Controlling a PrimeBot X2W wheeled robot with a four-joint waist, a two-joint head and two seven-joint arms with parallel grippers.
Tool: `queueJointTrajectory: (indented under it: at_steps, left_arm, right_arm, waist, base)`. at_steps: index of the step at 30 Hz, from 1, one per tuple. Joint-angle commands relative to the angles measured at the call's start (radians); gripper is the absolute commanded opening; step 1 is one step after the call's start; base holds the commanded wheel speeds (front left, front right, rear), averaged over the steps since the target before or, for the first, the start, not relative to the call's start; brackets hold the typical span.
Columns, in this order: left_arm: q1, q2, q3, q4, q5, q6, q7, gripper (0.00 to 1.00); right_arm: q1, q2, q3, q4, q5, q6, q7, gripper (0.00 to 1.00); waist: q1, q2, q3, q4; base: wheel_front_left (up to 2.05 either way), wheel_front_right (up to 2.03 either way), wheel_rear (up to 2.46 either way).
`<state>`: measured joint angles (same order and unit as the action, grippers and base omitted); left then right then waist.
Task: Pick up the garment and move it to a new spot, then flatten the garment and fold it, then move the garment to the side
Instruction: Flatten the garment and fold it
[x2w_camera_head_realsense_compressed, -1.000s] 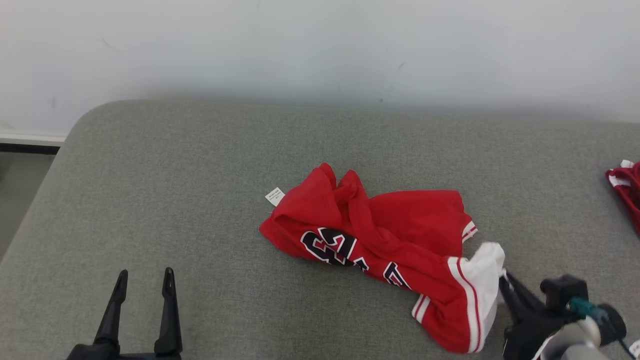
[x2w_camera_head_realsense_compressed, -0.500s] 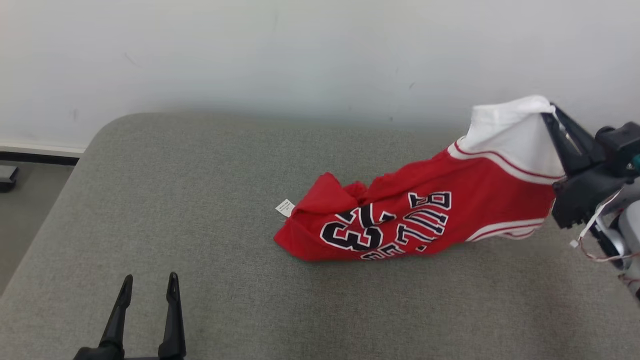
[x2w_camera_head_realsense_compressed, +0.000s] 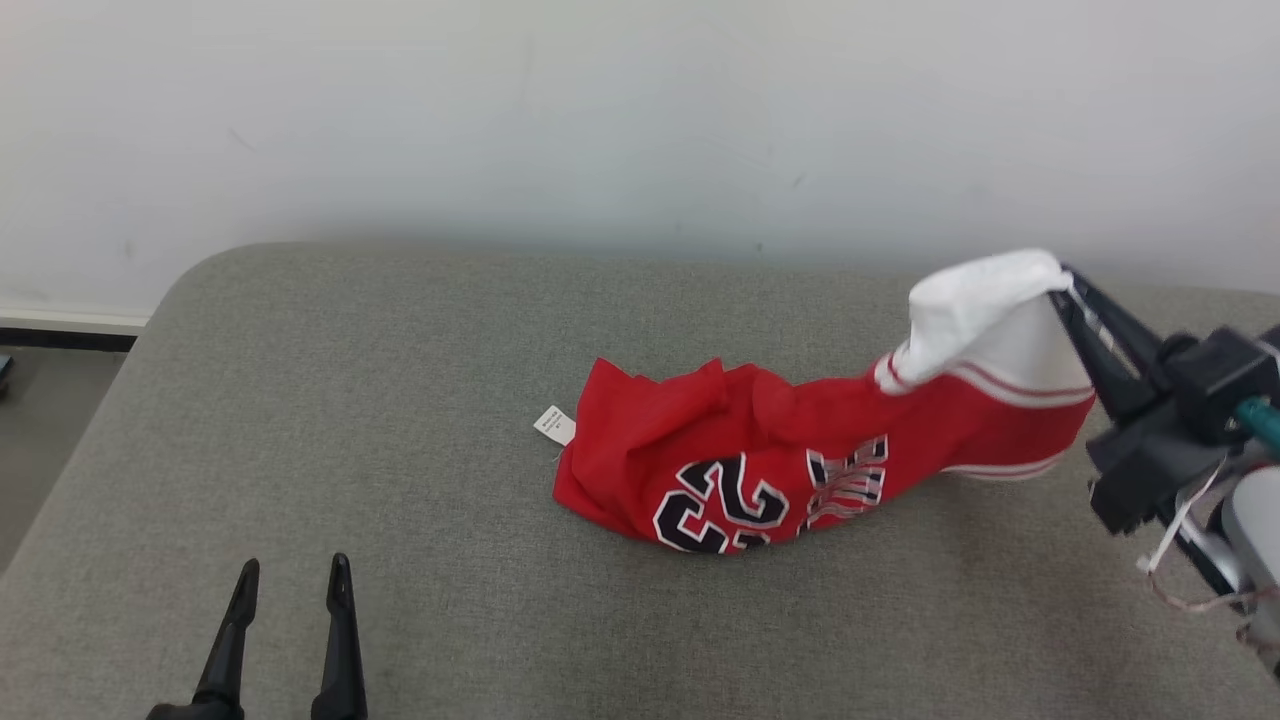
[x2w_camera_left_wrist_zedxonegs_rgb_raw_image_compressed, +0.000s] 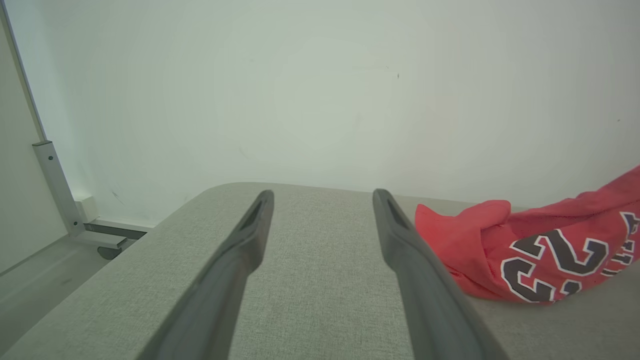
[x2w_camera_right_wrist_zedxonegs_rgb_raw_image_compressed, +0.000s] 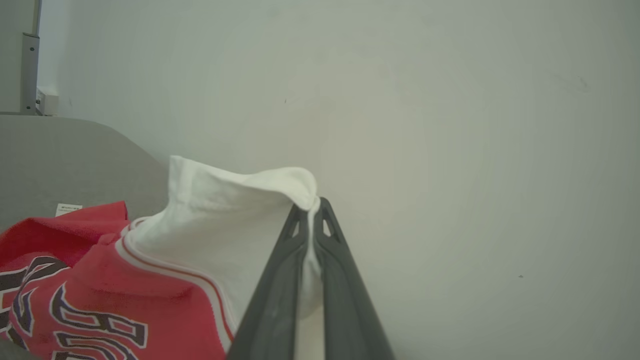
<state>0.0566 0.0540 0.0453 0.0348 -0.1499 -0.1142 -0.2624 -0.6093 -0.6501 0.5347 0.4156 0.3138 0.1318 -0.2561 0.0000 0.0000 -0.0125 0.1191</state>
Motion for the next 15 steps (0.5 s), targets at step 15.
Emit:
queueJointTrajectory:
  at_steps: [15]
  left_arm:
    - [-0.005,-0.004,0.008,-0.015,0.009,0.001,-0.003,1.00]
  right_arm:
    - [0.632,0.066,-0.255,-0.276,-0.079,-0.002,-0.008,0.00]
  waist:
    - [0.0000,0.0000,0.034,-0.061]
  base:
    - [0.00,0.00,0.00]
